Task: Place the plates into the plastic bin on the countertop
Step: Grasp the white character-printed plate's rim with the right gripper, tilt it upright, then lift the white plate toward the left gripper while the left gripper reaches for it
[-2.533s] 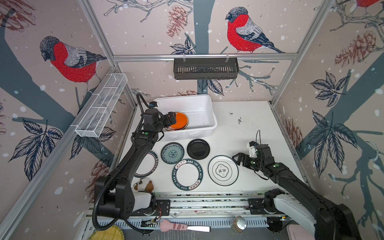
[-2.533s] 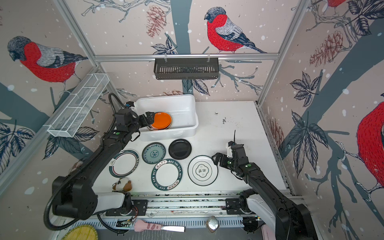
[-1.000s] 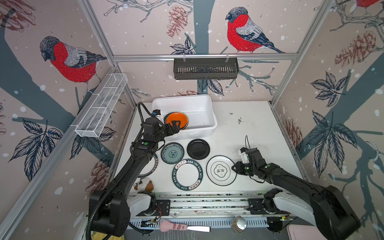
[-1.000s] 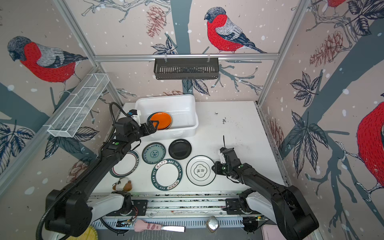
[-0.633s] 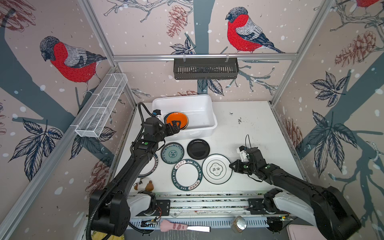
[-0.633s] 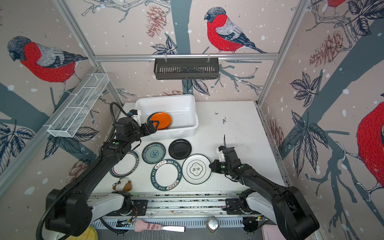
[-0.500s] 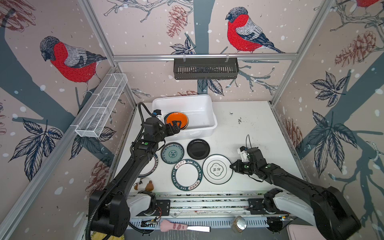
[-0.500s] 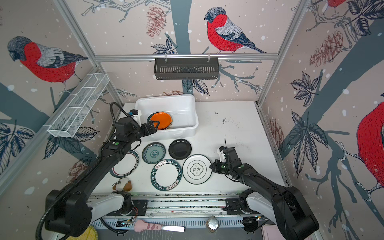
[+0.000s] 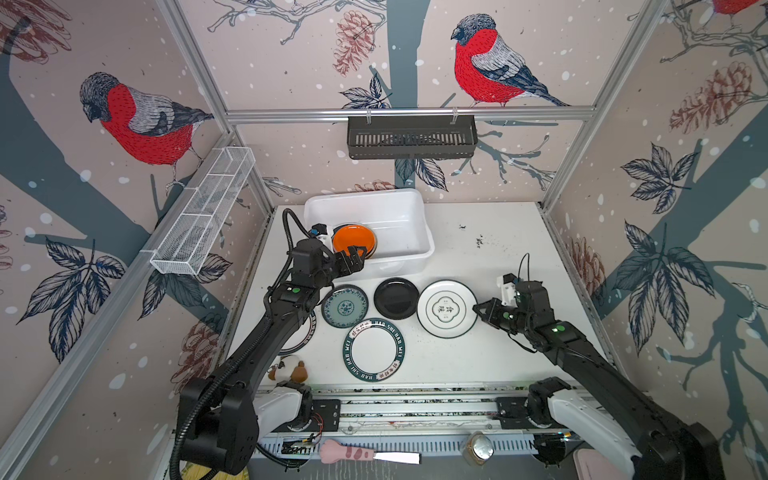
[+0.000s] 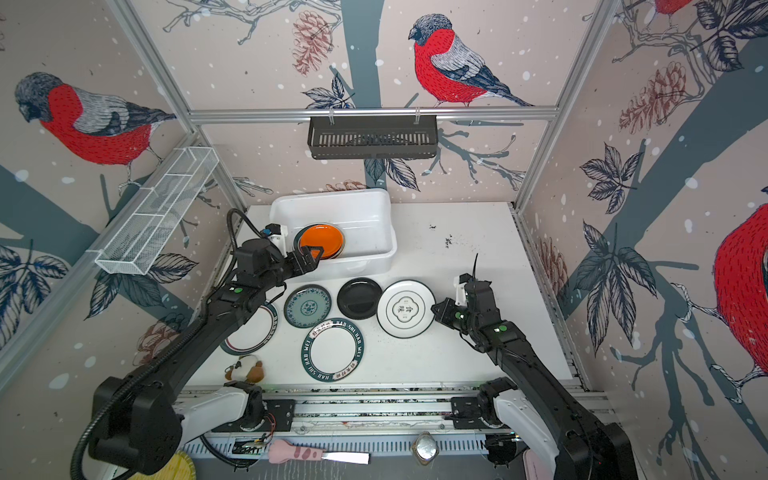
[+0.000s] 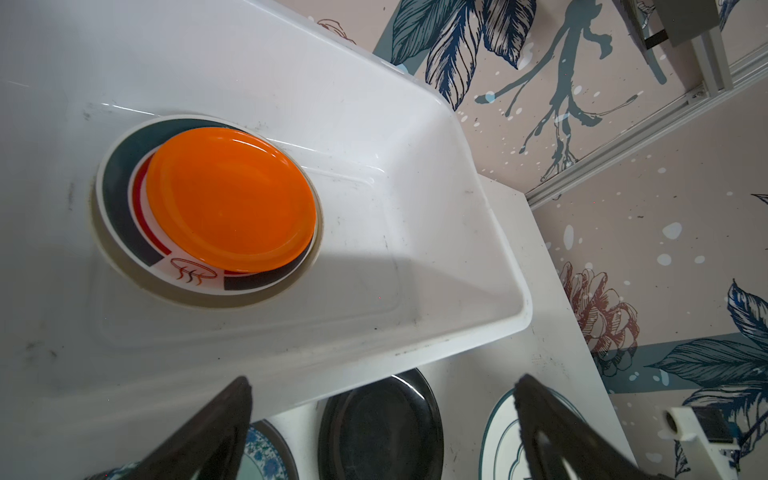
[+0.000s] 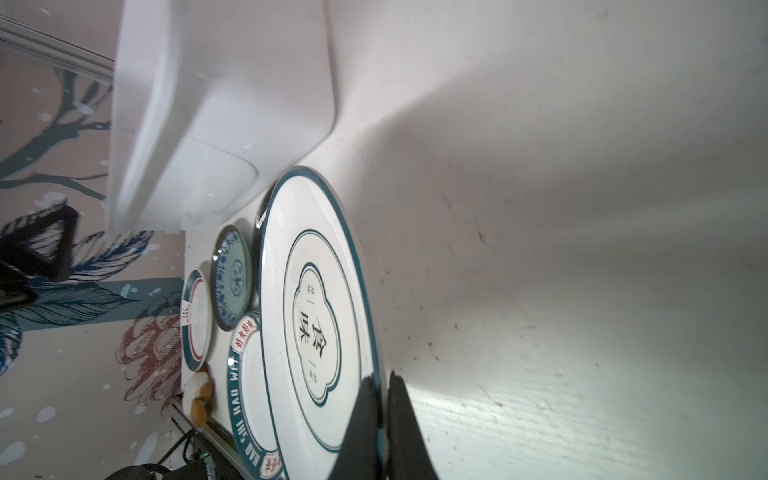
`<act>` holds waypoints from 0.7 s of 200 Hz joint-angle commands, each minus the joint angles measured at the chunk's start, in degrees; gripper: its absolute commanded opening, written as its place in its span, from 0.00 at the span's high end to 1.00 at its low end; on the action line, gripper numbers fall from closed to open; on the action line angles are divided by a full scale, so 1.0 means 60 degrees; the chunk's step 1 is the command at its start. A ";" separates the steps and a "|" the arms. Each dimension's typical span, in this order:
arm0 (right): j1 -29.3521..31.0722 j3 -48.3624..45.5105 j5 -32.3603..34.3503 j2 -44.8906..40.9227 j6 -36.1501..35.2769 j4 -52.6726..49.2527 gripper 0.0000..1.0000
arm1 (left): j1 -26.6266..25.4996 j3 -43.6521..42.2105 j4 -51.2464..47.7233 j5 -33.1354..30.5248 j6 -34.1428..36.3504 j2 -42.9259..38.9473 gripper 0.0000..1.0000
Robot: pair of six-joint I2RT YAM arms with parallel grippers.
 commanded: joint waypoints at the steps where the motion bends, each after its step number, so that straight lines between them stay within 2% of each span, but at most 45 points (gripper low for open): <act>1: -0.0253 0.0475 -0.0013 -0.0090 0.0252 0.0061 1.00 | -0.0308 0.0269 0.0451 -0.0082 -0.0092 0.0051 0.03; 21: -0.0787 0.0746 -0.0253 -0.0087 0.0023 0.0220 1.00 | -0.0656 0.0365 0.0652 -0.0446 -0.0089 0.0114 0.03; 48: -0.1244 0.1172 -0.0269 -0.0058 -0.0196 0.0409 1.00 | -0.1082 0.0646 0.0832 -0.0435 -0.0229 0.0589 0.03; 73: -0.1386 0.1344 -0.0312 0.0026 -0.0098 0.1208 1.00 | -0.1750 0.0929 0.1106 -0.0551 -0.0208 0.1085 0.03; 107: -0.1474 0.1668 -0.0372 0.0427 0.0651 0.2349 1.00 | -0.2419 0.1374 0.1630 -0.0327 -0.0407 0.1843 0.03; 140: -0.1422 0.2293 -0.0513 0.1031 0.0796 0.2542 1.00 | -0.2960 0.1802 0.2265 0.0144 -0.0589 0.2517 0.09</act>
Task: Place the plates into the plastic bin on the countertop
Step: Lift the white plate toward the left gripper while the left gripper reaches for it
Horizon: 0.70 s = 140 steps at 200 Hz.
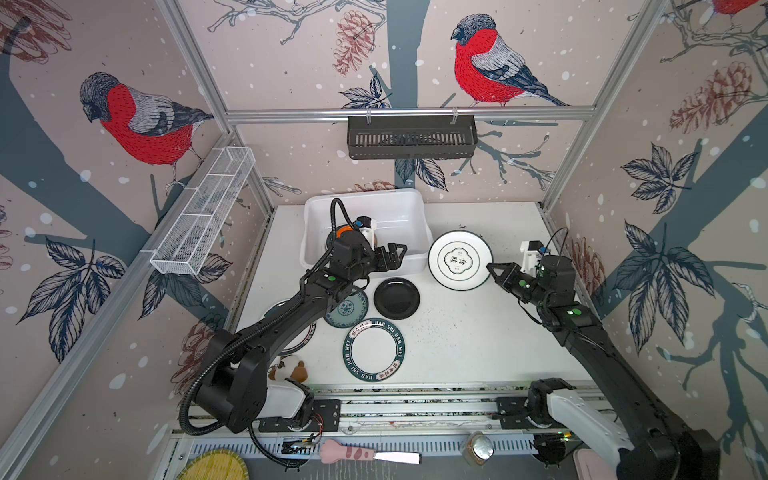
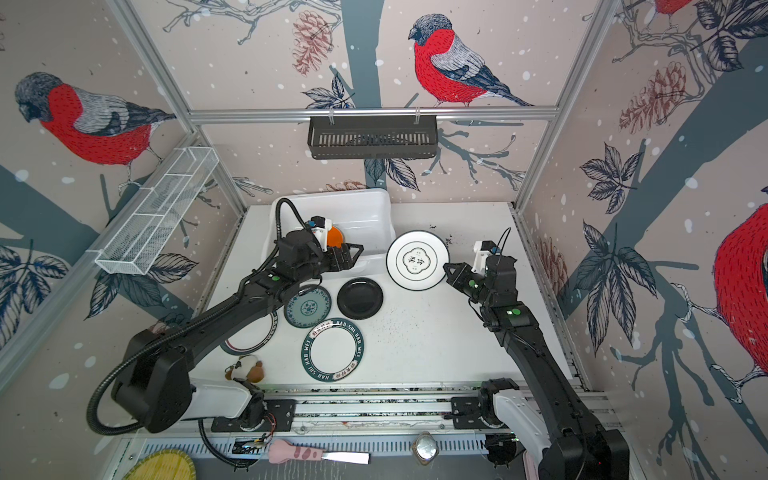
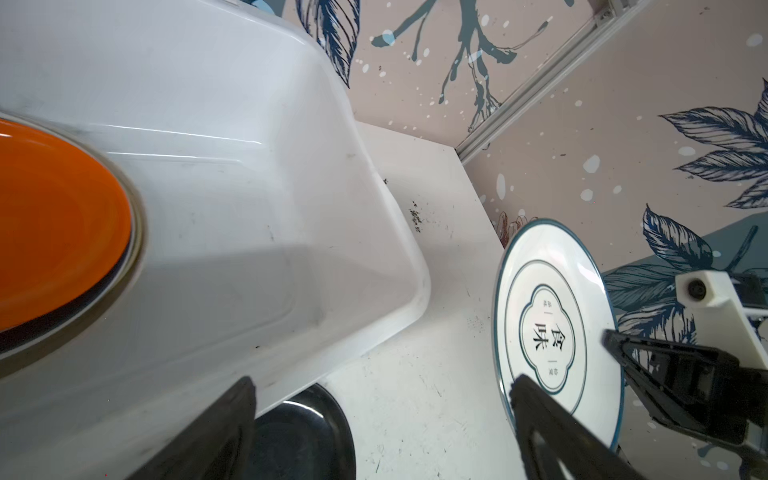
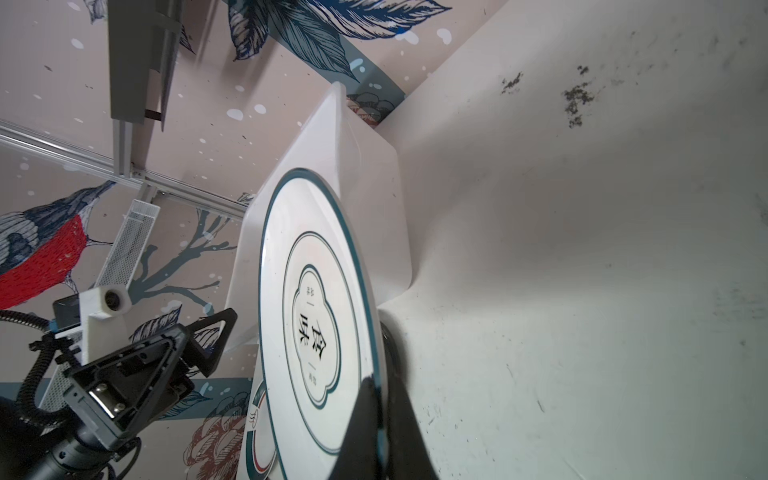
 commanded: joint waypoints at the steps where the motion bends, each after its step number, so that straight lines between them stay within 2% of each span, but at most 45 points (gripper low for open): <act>1: 0.0046 0.0446 -0.0267 0.0330 0.0266 0.0938 1.00 | -0.0309 0.0373 0.0972 0.0396 -0.0214 0.0365 0.09; 45: 0.0434 0.0653 -0.0306 0.0770 0.0438 0.1556 1.00 | -0.0934 0.1039 0.1508 0.0789 -0.0446 0.1331 0.16; 109: 0.0698 0.0786 -0.0220 0.0971 0.0465 0.1845 1.00 | -0.1123 0.1562 0.2189 0.1503 -0.0839 0.2344 0.47; 140: 0.0842 0.0826 0.0033 0.1049 0.0329 0.1769 1.00 | -0.1123 0.1527 0.2424 0.1634 -0.0954 0.2455 0.66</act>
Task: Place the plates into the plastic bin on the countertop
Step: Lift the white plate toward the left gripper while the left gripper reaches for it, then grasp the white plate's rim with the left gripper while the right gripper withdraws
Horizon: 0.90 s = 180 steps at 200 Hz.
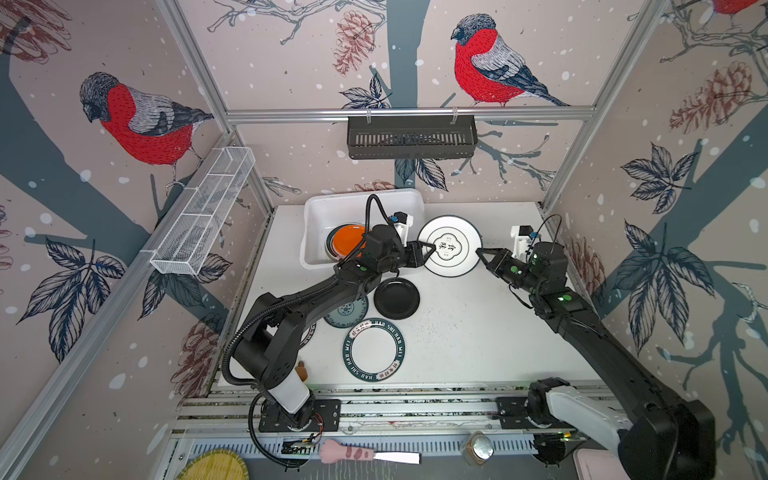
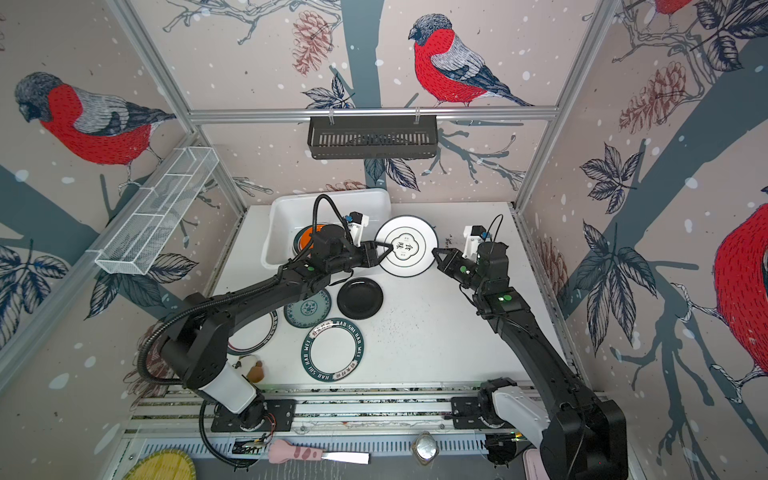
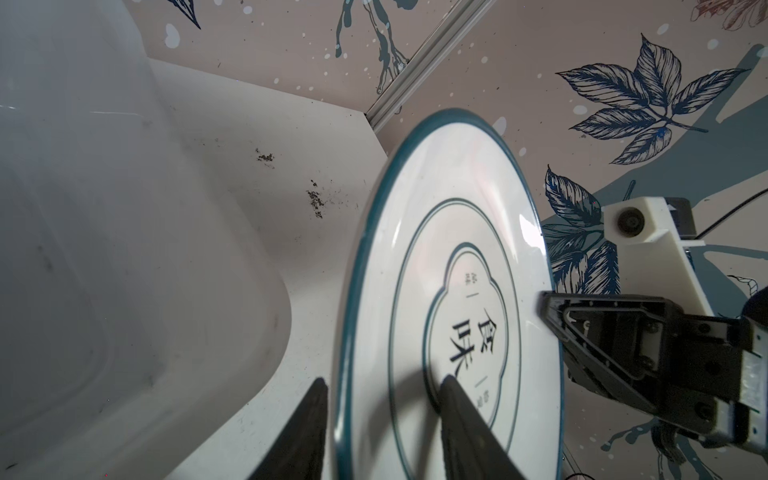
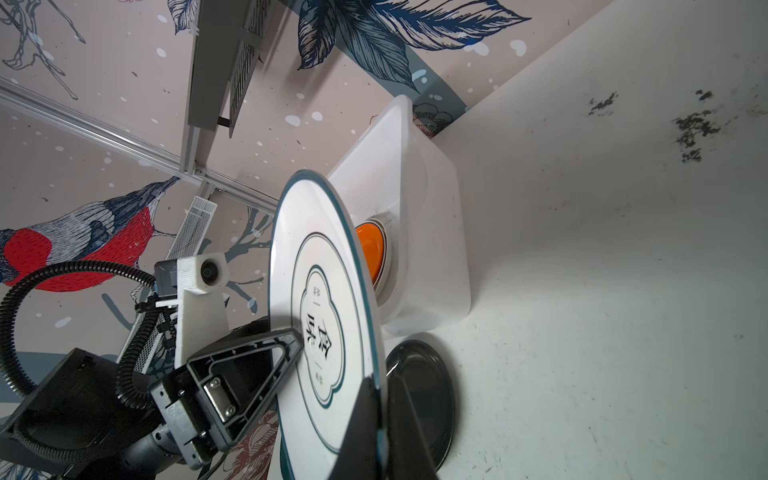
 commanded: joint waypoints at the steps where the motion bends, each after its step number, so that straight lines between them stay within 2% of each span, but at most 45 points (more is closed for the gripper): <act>1: 0.0123 0.0140 0.0127 0.0045 -0.0004 0.0557 1.00 | -0.0001 0.0042 0.0726 0.0277 -0.0181 0.0066 0.67; 29: 0.0399 0.0440 0.0197 0.0387 -0.0307 0.0280 1.00 | -0.0008 0.0124 0.0672 0.0286 -0.0119 0.0221 0.88; 47: 0.0533 0.0574 0.0227 0.0585 -0.0375 0.0172 1.00 | -0.0008 0.0209 0.0592 0.0308 -0.0101 0.0338 0.94; 54: 0.0575 0.0584 0.0220 0.0617 -0.0375 0.0170 0.97 | -0.0008 0.0226 0.0599 0.0326 -0.0098 0.0361 0.96; 79: 0.0649 0.0665 0.0246 0.0633 -0.0411 0.0145 0.74 | 0.0006 0.0282 0.0575 0.0301 -0.0091 0.0363 1.00; 96: 0.0672 0.0717 0.0322 0.0564 -0.0548 0.0112 0.44 | 0.0007 0.0352 0.0409 0.0201 0.0004 0.0310 1.00; 109: 0.0690 0.0739 0.0535 0.0502 -0.0608 0.0070 0.29 | 0.0021 0.0425 0.0188 0.0093 0.0106 0.0253 1.00; 180: 0.0698 0.0834 0.0771 0.0402 -0.0822 -0.0221 0.03 | 0.0192 0.0548 -0.0252 -0.0209 0.0431 -0.0074 1.00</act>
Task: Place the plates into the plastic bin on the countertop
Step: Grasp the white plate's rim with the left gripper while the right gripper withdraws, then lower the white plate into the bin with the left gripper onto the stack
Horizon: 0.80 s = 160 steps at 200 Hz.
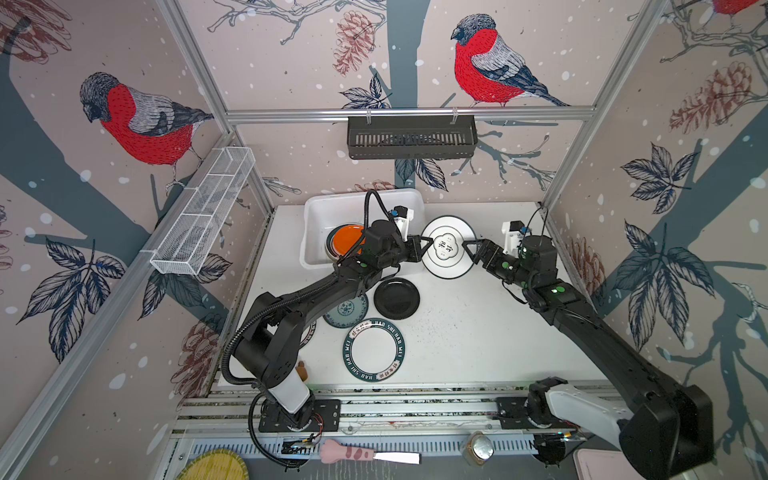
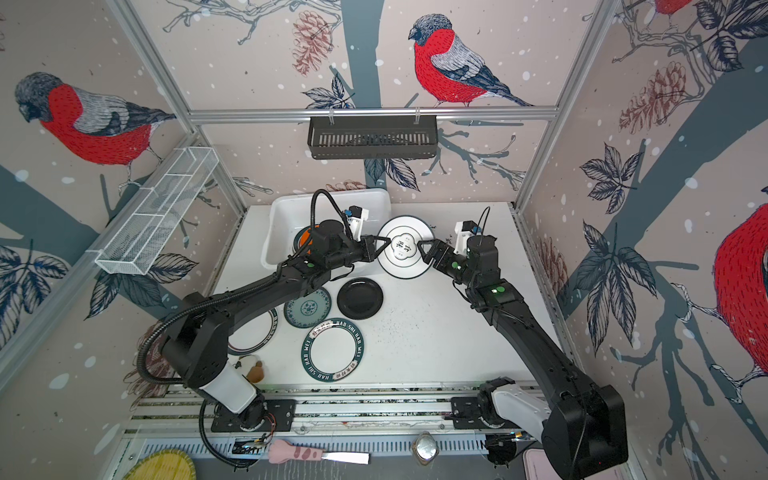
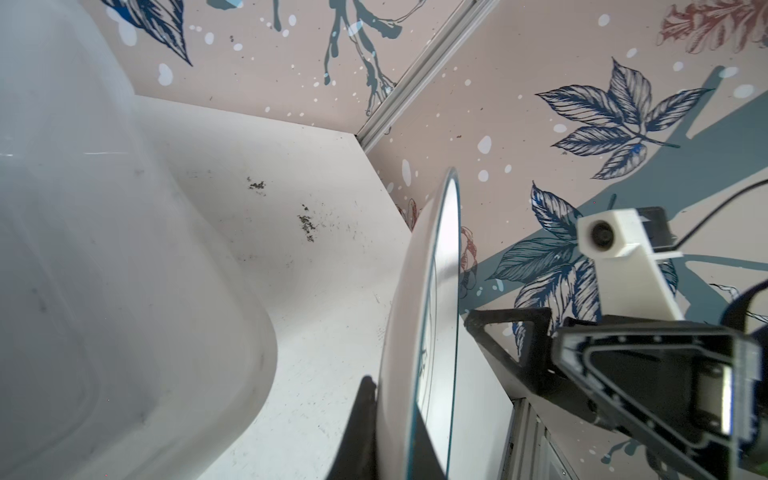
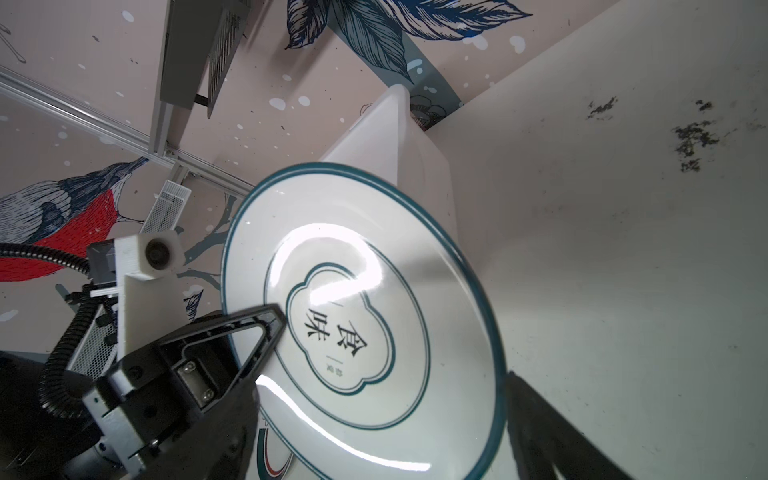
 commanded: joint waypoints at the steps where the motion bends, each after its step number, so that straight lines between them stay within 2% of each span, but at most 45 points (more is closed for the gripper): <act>1: 0.0011 0.0045 0.0024 -0.0164 -0.0228 0.0385 0.03 | 0.0093 0.0120 -0.0088 -0.0065 0.0281 -0.0084 1.00; 17: 0.0009 0.0003 0.0226 -0.0288 -0.0303 0.0302 0.00 | 0.0193 0.0105 -0.0151 -0.0055 0.0312 -0.0136 1.00; 95: -0.0011 -0.0028 0.0551 -0.0497 -0.0623 0.0027 0.00 | 0.1121 0.0033 -0.0590 -0.0225 0.0508 -0.0466 1.00; 160: -0.0097 -0.0248 0.0525 -0.0554 -0.0657 -0.0053 0.00 | 0.2351 -0.0097 -0.1643 -0.1228 0.1067 -0.0911 1.00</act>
